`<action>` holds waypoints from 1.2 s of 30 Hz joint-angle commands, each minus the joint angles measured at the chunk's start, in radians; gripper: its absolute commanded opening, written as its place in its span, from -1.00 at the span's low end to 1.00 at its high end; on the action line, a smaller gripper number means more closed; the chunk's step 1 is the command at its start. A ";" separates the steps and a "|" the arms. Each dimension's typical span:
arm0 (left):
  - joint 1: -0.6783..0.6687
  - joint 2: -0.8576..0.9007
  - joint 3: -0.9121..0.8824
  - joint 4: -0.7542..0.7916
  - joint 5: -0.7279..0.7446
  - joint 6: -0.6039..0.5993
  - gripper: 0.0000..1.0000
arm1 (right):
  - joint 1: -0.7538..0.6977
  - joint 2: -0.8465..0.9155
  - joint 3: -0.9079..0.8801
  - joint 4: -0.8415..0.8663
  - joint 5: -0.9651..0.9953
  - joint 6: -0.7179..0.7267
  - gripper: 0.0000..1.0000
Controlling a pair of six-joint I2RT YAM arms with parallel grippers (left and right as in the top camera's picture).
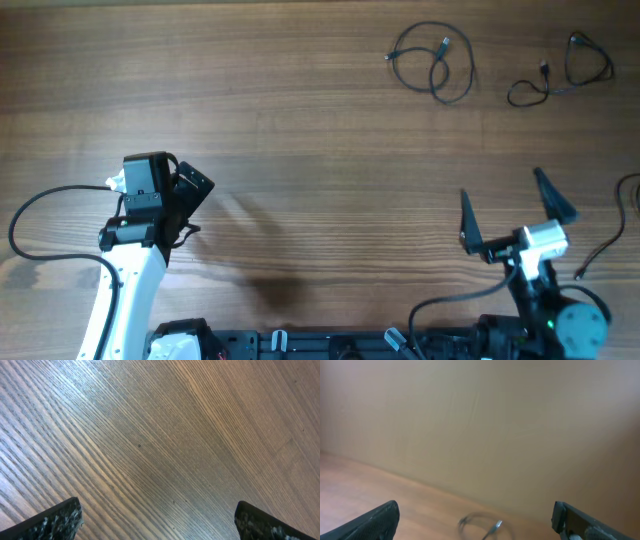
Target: Untangle cables
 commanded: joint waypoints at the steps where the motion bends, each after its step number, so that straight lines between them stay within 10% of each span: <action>1: 0.005 -0.007 -0.002 0.003 0.004 -0.009 1.00 | 0.003 -0.010 -0.126 0.079 0.024 0.142 0.99; 36: 0.005 -0.007 -0.002 0.003 0.004 -0.009 1.00 | 0.003 -0.004 -0.233 -0.004 0.145 0.142 0.99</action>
